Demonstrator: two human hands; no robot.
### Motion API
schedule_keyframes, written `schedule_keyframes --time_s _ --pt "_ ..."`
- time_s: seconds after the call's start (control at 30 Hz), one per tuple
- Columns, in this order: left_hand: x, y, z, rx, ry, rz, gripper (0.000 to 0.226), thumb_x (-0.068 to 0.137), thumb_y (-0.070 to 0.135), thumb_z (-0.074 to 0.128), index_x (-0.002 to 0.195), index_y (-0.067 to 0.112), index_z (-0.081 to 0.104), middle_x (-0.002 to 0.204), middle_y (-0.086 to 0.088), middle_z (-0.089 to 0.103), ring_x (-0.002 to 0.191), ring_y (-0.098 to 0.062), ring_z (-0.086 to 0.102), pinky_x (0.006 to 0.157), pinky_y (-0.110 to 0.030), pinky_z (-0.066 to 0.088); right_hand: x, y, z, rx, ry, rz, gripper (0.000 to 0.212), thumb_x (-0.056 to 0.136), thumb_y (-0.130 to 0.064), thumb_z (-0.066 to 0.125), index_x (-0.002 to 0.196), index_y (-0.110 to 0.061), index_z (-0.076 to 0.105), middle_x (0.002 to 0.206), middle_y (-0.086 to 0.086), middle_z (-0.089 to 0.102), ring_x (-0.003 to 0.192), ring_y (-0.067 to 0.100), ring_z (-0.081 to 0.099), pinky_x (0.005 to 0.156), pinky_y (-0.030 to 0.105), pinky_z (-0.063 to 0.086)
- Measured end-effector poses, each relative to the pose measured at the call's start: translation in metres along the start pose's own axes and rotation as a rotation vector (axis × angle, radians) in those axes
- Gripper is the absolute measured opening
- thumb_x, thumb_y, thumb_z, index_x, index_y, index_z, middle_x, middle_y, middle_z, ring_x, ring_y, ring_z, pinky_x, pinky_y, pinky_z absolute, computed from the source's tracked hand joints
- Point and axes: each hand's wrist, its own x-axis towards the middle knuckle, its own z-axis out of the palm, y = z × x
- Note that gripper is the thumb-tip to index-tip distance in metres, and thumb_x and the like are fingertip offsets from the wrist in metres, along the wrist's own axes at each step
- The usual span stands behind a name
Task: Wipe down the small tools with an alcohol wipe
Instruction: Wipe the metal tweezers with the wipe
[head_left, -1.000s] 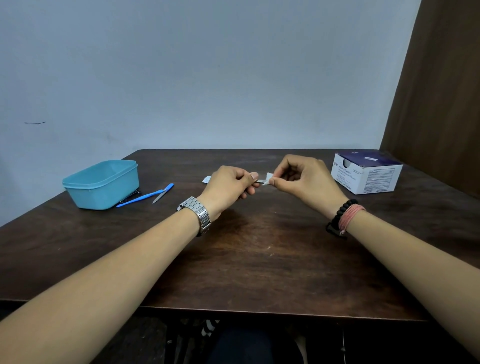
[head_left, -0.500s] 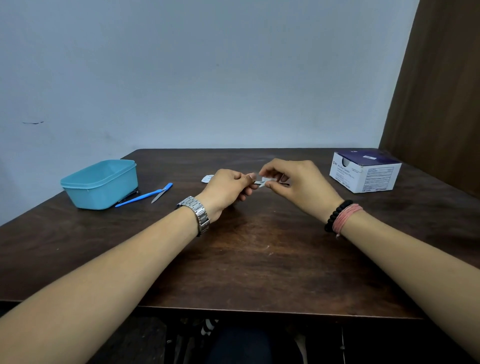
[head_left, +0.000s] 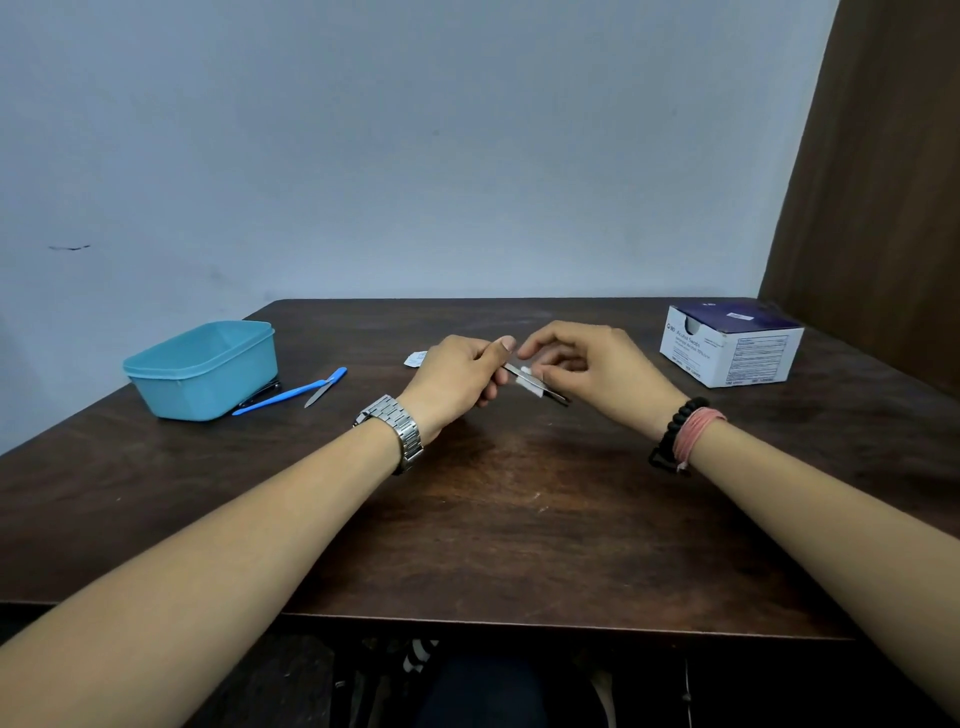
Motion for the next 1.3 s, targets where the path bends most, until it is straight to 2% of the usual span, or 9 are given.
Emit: schedule_keyframes --time_s 0.13,0.23,0.33,0.5,0.67,0.83,1.1,1.2,1.3 --pt "0.0028 -0.0022 -0.0003 -0.003 0.010 0.030 0.046 0.096 0.043 0.052 0.063 0.014 0.063 0.054 0.000 0.058 0.049 -0.010 0.051 0.058 -0.023 0.047 0.0016 0.0029 -0.0044 0.226 -0.064 0.137 0.016 0.088 -0.005 0.065 0.103 -0.011 0.066 0.082 0.009 0.073 0.066 0.009 0.060 0.065 0.019 0.050" --pt "0.0046 -0.0041 -0.0009 0.001 0.013 0.041 0.045 0.096 0.043 0.052 0.064 0.014 0.064 0.056 0.000 0.059 0.052 -0.011 0.053 0.059 -0.024 0.048 0.0020 0.0023 -0.0023 0.378 -0.085 0.209 0.015 0.091 0.000 0.060 0.106 -0.004 0.063 0.081 0.013 0.071 0.068 0.014 0.068 0.063 0.023 0.055" --pt "0.0047 -0.0043 -0.0013 -0.020 0.002 0.057 0.044 0.096 0.043 0.053 0.063 0.015 0.062 0.056 0.000 0.058 0.053 -0.012 0.053 0.060 -0.025 0.047 0.0023 0.0021 -0.0015 0.489 -0.079 0.259 0.014 0.093 0.003 0.055 0.104 -0.005 0.062 0.079 0.009 0.068 0.073 0.019 0.072 0.064 0.025 0.058" --pt "0.0017 -0.0012 0.0007 0.021 -0.065 0.113 0.043 0.097 0.042 0.052 0.067 0.013 0.063 0.058 0.001 0.059 0.053 -0.009 0.053 0.058 -0.019 0.047 0.0013 0.0023 -0.0027 0.558 -0.082 0.289 0.013 0.092 0.004 0.056 0.098 -0.006 0.061 0.078 0.010 0.066 0.073 0.020 0.071 0.066 0.025 0.058" --pt "0.0044 -0.0006 -0.0031 0.015 -0.012 0.124 0.042 0.096 0.041 0.052 0.063 0.017 0.062 0.050 0.009 0.057 0.049 -0.005 0.052 0.057 -0.017 0.045 0.0021 0.0024 -0.0060 0.664 -0.086 0.353 0.008 0.091 0.003 0.057 0.089 -0.005 0.058 0.075 0.010 0.067 0.070 0.016 0.070 0.063 0.021 0.055" --pt "0.0046 -0.0010 -0.0032 -0.025 -0.018 0.109 0.043 0.096 0.042 0.052 0.062 0.017 0.060 0.052 0.005 0.056 0.050 -0.007 0.051 0.057 -0.019 0.045 0.0012 0.0039 -0.0077 0.710 -0.086 0.365 0.009 0.091 0.002 0.057 0.089 -0.004 0.065 0.077 0.007 0.070 0.070 0.012 0.069 0.065 0.019 0.055" --pt "0.0031 0.0011 -0.0046 -0.244 -0.037 -0.118 0.043 0.098 0.043 0.049 0.063 0.018 0.052 0.051 0.006 0.052 0.045 -0.009 0.046 0.050 -0.021 0.037 0.0027 -0.0002 -0.0094 0.885 -0.121 0.358 0.031 0.090 0.016 0.045 0.106 0.000 0.066 0.088 0.007 0.075 0.083 0.010 0.071 0.078 0.018 0.055" --pt "0.0011 0.0035 -0.0040 -0.315 -0.057 -0.198 0.042 0.098 0.044 0.048 0.063 0.020 0.050 0.053 0.006 0.052 0.047 -0.010 0.046 0.050 -0.022 0.037 0.0021 0.0004 -0.0084 0.878 -0.130 0.312 0.036 0.084 0.019 0.052 0.110 -0.002 0.065 0.092 0.004 0.074 0.089 0.009 0.069 0.081 0.017 0.054" --pt "-0.0001 0.0052 -0.0042 -0.349 -0.106 -0.264 0.042 0.099 0.043 0.047 0.064 0.020 0.050 0.055 0.005 0.053 0.047 -0.010 0.046 0.052 -0.022 0.039 0.0027 0.0010 -0.0051 0.772 -0.076 0.243 0.032 0.080 0.012 0.063 0.106 -0.006 0.068 0.092 0.000 0.072 0.088 0.007 0.065 0.083 0.017 0.052"
